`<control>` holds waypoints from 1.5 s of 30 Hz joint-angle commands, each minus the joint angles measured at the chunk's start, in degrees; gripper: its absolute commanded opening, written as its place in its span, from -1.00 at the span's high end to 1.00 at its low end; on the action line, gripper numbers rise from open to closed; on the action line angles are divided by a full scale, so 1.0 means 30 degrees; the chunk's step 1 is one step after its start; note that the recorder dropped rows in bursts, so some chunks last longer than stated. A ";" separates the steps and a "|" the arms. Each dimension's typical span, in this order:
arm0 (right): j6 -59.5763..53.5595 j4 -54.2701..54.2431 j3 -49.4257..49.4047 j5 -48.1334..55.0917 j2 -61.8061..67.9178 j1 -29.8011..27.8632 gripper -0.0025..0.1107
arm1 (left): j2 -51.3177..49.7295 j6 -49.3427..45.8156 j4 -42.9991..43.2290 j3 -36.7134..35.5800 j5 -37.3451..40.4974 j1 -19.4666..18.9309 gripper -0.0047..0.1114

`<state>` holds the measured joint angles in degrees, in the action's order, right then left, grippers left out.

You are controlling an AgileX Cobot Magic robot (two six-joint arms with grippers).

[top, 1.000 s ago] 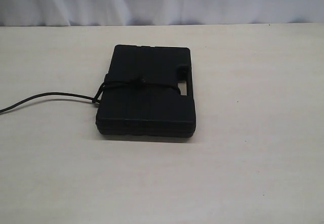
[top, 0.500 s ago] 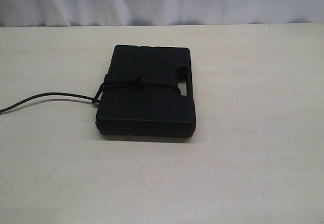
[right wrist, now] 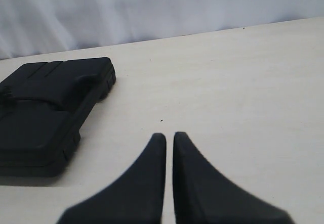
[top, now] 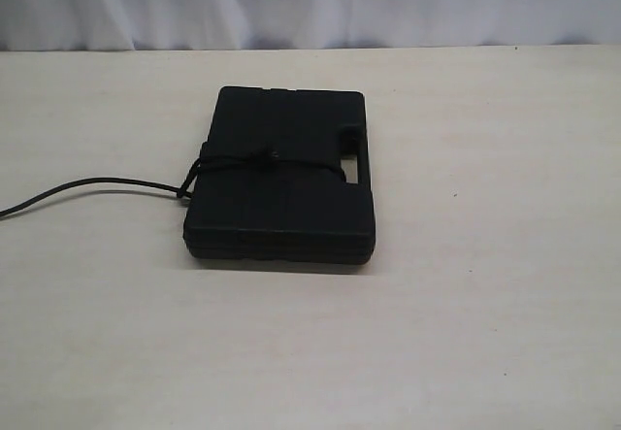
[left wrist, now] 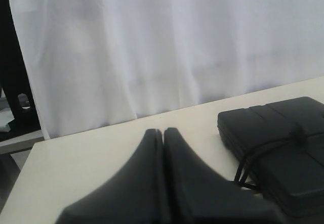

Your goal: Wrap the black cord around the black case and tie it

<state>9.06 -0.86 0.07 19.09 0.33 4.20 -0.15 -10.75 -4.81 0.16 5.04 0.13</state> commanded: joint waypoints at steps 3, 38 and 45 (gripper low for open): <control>-0.0008 0.0139 -0.0025 0.0035 -0.0109 -0.0031 0.88 | 0.0051 -0.0044 -0.0092 -0.0053 -0.0053 -0.0031 0.92; -0.0008 -0.0056 -0.0025 0.0035 -0.0109 -0.0031 0.88 | 0.0051 -0.0044 -0.1136 -0.0053 0.4367 -0.0044 0.92; -0.0008 -0.0056 -0.0025 0.0035 -0.0109 -0.0031 0.88 | 0.0051 -0.0044 -0.1136 -0.0053 0.4141 -0.0044 0.92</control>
<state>9.06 -0.97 0.07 19.20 0.33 4.20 -0.15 -10.75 -7.83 0.16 18.32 0.00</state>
